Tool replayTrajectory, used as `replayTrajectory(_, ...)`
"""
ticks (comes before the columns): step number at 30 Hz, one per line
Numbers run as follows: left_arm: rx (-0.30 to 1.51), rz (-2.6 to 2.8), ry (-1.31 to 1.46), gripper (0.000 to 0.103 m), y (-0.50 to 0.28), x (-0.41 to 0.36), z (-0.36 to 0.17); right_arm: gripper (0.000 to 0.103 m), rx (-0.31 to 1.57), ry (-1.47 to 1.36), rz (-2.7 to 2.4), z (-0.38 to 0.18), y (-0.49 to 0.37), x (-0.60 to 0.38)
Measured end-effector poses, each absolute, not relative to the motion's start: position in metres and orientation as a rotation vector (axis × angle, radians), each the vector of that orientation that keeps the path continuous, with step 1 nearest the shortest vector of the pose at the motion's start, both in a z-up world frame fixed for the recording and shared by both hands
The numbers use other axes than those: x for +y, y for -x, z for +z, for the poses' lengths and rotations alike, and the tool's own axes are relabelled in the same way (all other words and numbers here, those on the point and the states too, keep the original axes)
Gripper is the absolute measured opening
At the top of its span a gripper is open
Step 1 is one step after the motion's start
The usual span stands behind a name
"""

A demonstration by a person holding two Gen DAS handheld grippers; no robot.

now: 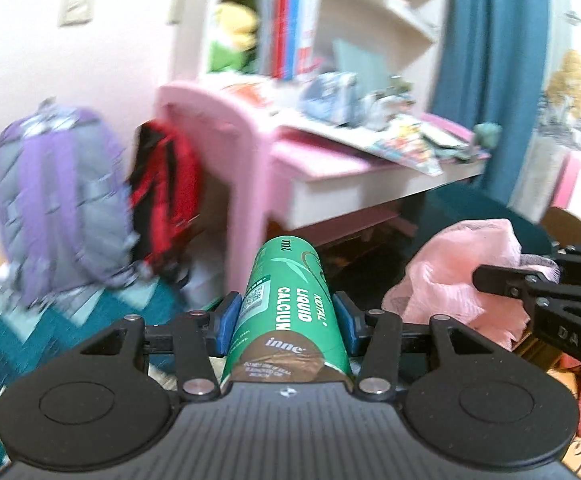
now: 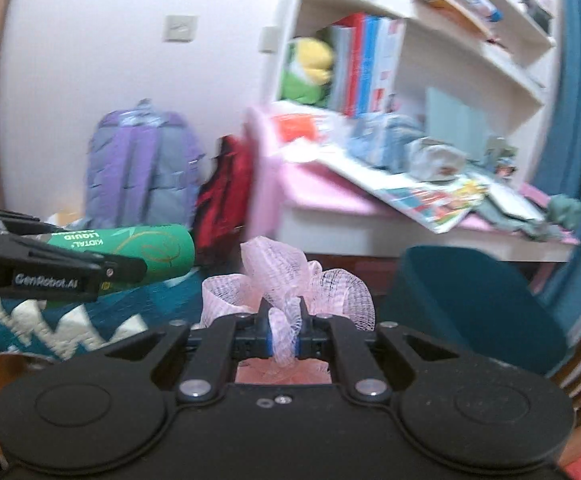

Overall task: Collect trash
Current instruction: 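Carry both items to the teal bin and release them inside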

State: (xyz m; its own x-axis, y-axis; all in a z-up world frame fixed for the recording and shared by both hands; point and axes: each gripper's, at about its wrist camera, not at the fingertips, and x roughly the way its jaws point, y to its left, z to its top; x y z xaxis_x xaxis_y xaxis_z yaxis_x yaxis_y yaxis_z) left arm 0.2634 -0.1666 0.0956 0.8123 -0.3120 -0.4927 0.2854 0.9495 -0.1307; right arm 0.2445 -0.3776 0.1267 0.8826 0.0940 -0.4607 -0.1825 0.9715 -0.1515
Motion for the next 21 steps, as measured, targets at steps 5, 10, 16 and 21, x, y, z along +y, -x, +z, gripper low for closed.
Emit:
replayTrajectory(5,0.479,-0.417,-0.015,0.048,-0.280,-0.227,0.128,0.008,0.454,0.162,0.030,0.149,-0.260,-0.435)
replayTrajectory(10,0.439,-0.510,-0.077,0.048,-0.293,-0.292,0.151,0.007,0.463,0.155,-0.060,0.158,-0.271,-0.484)
replayTrajectory(16,0.451,-0.604,-0.107,0.048,-0.311,-0.363,0.160,0.008,0.504,0.147,-0.125,0.154,-0.283,-0.530)
replayTrajectory(21,0.500,-0.649,-0.108,0.048,-0.336,-0.408,0.153,0.007,0.555,0.114,-0.150,0.143,-0.302,-0.558)
